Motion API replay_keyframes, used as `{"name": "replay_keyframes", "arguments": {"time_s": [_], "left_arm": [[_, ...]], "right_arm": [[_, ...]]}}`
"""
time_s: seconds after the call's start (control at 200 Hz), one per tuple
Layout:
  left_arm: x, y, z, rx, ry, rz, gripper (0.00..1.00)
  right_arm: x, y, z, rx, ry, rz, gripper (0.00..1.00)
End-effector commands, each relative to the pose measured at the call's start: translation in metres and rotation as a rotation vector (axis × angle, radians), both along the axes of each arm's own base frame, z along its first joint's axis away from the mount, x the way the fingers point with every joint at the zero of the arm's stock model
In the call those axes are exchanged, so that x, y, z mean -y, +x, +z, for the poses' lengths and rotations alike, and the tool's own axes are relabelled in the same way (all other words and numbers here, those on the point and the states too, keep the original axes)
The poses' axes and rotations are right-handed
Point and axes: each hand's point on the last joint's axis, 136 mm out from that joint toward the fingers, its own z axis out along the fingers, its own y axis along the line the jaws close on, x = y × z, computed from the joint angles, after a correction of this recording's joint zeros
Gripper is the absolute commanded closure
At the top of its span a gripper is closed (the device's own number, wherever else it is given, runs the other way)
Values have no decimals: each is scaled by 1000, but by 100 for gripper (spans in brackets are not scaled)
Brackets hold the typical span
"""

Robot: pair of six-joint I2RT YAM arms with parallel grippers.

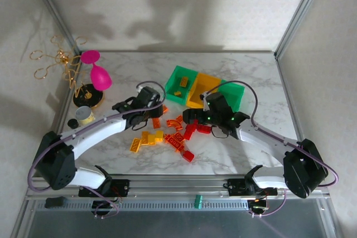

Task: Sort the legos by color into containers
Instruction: Pick up the lego from the middle-left of the table.

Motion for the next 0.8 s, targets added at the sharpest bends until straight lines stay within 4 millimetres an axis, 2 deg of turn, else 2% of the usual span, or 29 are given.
{"name": "replay_keyframes", "arguments": {"time_s": [0.0,0.15,0.32,0.526,0.621,0.791], "left_arm": [[-10,-39,-20,-103,2,22,44],[-8,-76,-45,-189,54,5,45],[-6,-98,-66,-237,65,0,47],[6,-103,-79,-264,62,-40,48],[2,-100,-83,-256,98,-27,48],[8,-97,-90,-266,107,-42,51]], "right_arm": [[-3,-18,-11,-34,-36,19,1],[-5,-32,-23,-82,-11,15,1],[-4,-41,-26,-103,18,-5,1],[0,-43,-30,-98,1,-25,1],[0,-43,-30,-96,1,-21,1],[-1,-42,-28,-92,4,-23,1]]}}
